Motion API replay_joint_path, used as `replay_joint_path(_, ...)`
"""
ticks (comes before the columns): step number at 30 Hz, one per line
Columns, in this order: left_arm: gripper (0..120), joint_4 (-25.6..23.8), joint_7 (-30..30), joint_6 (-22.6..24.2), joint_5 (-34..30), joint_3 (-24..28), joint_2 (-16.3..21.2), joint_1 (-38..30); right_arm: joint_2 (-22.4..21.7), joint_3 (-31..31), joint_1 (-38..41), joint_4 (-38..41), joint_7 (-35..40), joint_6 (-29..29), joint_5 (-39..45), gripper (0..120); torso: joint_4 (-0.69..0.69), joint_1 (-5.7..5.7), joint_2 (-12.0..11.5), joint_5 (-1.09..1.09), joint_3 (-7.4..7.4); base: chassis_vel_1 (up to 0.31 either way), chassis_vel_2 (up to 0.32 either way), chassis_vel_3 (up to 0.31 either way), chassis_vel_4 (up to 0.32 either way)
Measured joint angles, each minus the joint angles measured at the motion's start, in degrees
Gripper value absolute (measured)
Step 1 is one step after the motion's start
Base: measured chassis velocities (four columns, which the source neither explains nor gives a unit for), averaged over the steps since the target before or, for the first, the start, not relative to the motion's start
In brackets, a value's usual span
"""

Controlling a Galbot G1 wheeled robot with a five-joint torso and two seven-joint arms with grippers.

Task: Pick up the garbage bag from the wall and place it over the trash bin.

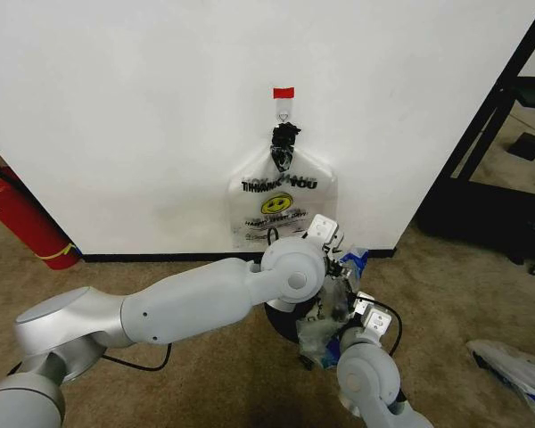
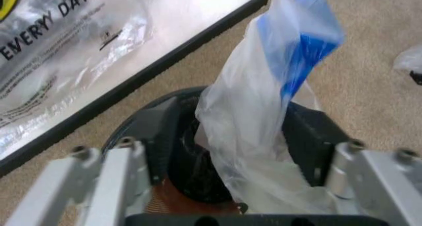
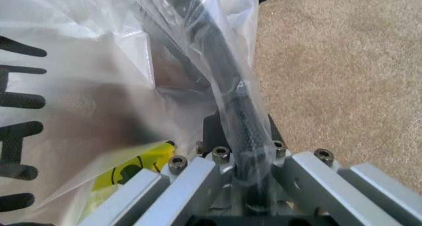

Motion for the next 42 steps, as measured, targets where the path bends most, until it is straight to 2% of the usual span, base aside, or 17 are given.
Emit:
replay_joint_path(1,52,0.1,0.1,0.0,0.1,0.1,0.1,0.1,0.0,0.0,0.0,0.0,0.0,0.0,0.0,0,0.00,0.00,0.0,0.00,0.00,0.000,0.000,0.000,0.000)
replay_joint_path(6,30,0.2,0.5,-0.3,0.9,0.2,0.4,0.8,0.1,-0.5,0.2,0.0,0.0,0.0,0.0,0,0.00,0.00,0.0,-0.01,0.00,0.000,0.000,0.000,0.000)
replay_joint_path(8,27,0.3,0.7,-0.6,1.3,0.2,0.5,0.8,0.0,-0.5,0.2,0.0,0.0,0.0,0.0,0,0.00,0.00,0.0,-0.01,0.00,0.000,0.000,0.000,0.000)
replay_joint_path(13,5,0.5,2.6,-1.1,3.3,0.2,1.8,0.3,0.1,-0.8,0.0,-0.2,0.0,-0.1,0.0,0,0.00,0.00,0.0,-0.01,0.00,0.000,0.000,0.000,0.000)
replay_joint_path(15,0,0.6,3.2,-1.1,3.8,0.2,2.2,0.2,0.0,-0.8,-0.1,-0.2,0.0,-0.1,0.0,0,0.00,0.00,0.0,-0.01,0.00,0.000,0.000,0.000,0.000)
replay_joint_path(31,0,6.0,7.1,-0.6,7.9,0.4,3.3,-0.9,-0.2,-1.4,-2.4,1.0,-2.4,0.8,-0.8,0,-0.02,0.00,0.0,-0.01,0.00,0.000,0.000,0.000,0.000)
replay_joint_path(39,0,8.2,10.1,0.4,8.3,0.4,8.2,-1.8,-2.2,-0.3,-5.5,4.1,-6.1,2.3,-1.1,0,-0.01,0.00,0.0,-0.02,0.00,0.000,0.000,0.000,0.000)
replay_joint_path(42,0,7.9,11.0,0.4,8.0,-0.4,11.2,-1.4,-3.1,0.6,-6.5,4.6,-7.6,3.2,-1.2,0,0.00,0.00,0.0,-0.01,0.00,0.000,0.000,0.000,0.000)
